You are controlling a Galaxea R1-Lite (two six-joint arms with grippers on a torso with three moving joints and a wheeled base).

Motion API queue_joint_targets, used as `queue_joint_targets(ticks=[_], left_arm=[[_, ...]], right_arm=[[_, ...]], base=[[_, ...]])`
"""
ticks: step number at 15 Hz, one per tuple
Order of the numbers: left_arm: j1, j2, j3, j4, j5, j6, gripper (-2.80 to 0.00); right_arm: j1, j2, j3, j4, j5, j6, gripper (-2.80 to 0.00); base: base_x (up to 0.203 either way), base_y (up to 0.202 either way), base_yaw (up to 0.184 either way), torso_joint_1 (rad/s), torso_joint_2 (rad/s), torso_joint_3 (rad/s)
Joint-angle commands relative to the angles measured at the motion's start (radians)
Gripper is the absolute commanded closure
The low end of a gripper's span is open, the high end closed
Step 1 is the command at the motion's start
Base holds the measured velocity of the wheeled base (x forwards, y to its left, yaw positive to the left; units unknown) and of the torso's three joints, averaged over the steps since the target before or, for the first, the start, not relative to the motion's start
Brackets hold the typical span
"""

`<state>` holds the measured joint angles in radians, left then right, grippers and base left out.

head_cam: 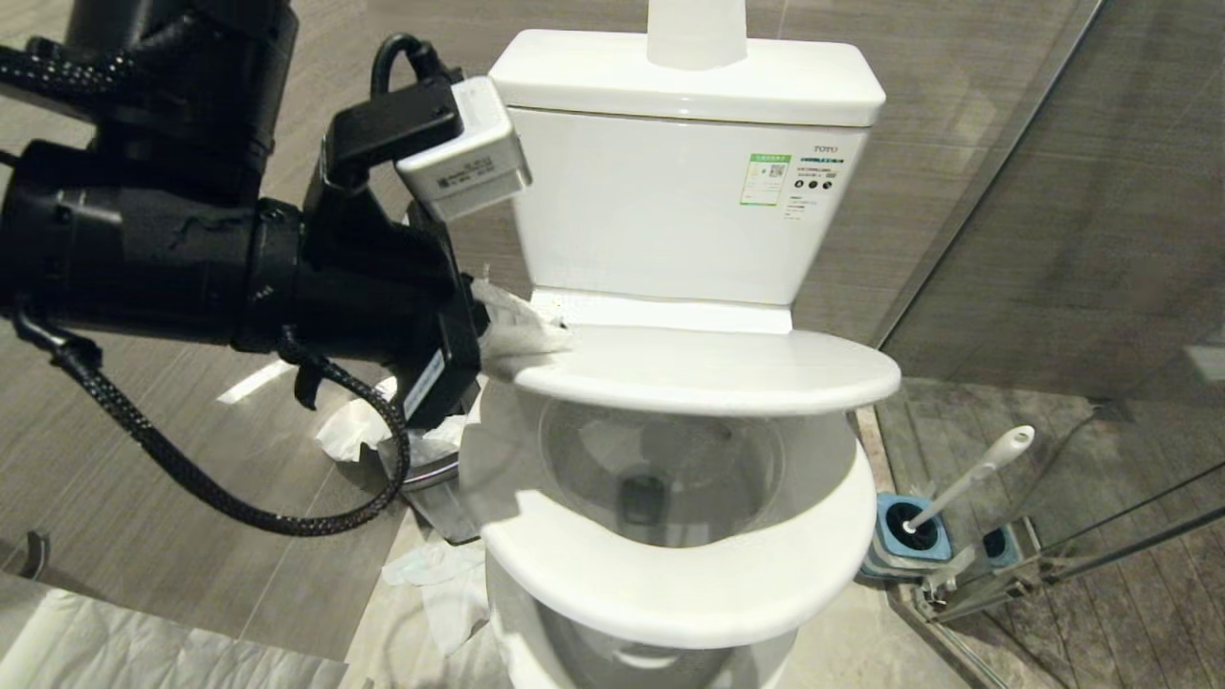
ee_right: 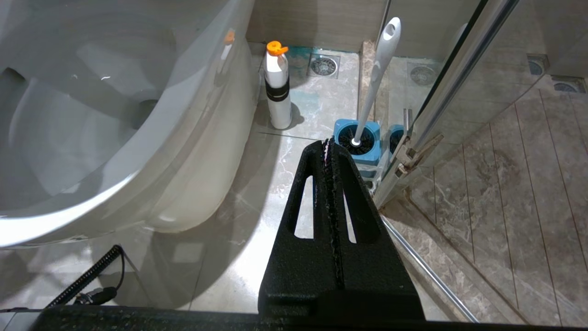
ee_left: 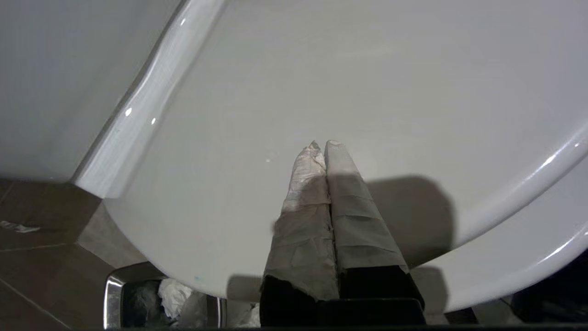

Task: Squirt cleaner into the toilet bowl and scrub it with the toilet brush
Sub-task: Close the toilet lid

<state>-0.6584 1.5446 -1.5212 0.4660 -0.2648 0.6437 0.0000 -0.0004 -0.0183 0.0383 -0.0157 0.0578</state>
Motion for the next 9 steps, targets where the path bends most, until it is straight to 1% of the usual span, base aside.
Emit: queue_joint_targets(ticks=[1, 3, 5, 9], left_arm=[[-0.018, 0.005, 0.023, 0.005, -0.002, 0.005, 0.00], [-0.039, 0.012, 0.026, 0.015, -0.006, 0.013, 0.00], [-0.056, 0.015, 0.045, 0.056, -0.010, 0.045, 0.00], [-0.079, 0.041, 0.096, 0.064, -0.011, 0.062, 0.00]], right_arm=[[0.000, 0.000, 0.000, 0.000, 0.000, 0.001, 0.00], [0.000, 0.000, 0.000, 0.000, 0.000, 0.001, 0.00], [0.000, 0.000, 0.000, 0.000, 0.000, 0.001, 0.00], [0.000, 0.000, 0.000, 0.000, 0.000, 0.001, 0.00]], base=[[0.000, 0.000, 0.000, 0.000, 0.00, 0.000], [0.000, 0.000, 0.000, 0.000, 0.00, 0.000], [0.000, 0.000, 0.000, 0.000, 0.00, 0.000], [0.000, 0.000, 0.000, 0.000, 0.00, 0.000]])
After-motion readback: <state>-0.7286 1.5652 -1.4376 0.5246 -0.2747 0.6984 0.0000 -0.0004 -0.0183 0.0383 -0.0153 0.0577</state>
